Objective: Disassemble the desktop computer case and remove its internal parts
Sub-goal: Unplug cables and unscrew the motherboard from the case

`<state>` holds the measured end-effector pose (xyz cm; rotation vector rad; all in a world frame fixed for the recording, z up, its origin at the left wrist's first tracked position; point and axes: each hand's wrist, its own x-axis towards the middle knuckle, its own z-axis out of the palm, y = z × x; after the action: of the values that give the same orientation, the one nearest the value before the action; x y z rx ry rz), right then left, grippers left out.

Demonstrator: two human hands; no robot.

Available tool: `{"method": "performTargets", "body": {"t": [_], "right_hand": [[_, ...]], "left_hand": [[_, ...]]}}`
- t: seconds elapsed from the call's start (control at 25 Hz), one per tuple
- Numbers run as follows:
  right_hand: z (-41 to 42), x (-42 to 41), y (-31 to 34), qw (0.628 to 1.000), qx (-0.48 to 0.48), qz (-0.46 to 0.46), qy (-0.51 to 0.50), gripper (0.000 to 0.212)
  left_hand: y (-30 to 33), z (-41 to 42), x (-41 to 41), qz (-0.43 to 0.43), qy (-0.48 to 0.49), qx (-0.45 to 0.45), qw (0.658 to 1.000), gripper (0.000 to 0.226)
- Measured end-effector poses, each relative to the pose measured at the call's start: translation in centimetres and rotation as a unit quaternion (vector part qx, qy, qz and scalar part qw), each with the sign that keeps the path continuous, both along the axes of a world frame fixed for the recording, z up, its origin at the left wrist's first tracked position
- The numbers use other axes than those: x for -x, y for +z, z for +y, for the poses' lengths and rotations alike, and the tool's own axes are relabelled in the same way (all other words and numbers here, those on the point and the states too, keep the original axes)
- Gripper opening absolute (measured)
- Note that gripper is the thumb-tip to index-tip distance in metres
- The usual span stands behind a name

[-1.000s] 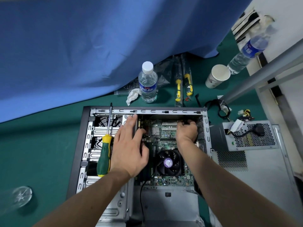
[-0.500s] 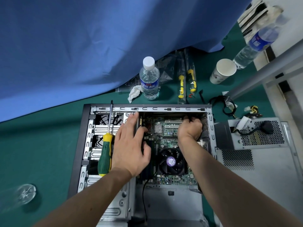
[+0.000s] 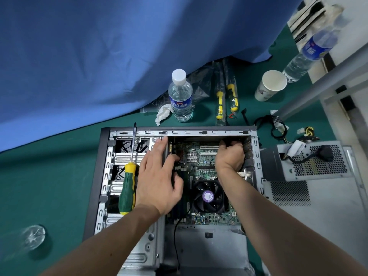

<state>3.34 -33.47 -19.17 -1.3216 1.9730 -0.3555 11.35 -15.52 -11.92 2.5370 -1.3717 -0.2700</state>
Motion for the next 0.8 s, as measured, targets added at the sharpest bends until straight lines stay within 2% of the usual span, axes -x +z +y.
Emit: {"method": "performTargets", "body": {"t": [0.16, 0.52, 0.8], "right_hand": [[0.0, 0.23, -0.16, 1.0, -0.002, 0.01, 0.015, 0.027], [0.04, -0.15, 0.01, 0.987, 0.023, 0.107, 0.116, 0.029], [0.33, 0.16, -0.11, 0.988, 0.029, 0.107, 0.112, 0.027]], "left_hand": [[0.08, 0.1, 0.05, 0.001, 0.001, 0.004, 1.0, 0.039], [-0.16, 0.16, -0.06, -0.005, -0.001, 0.01, 1.0, 0.04], [-0.19, 0.09, -0.06, -0.002, -0.002, 0.014, 1.0, 0.04]]}}
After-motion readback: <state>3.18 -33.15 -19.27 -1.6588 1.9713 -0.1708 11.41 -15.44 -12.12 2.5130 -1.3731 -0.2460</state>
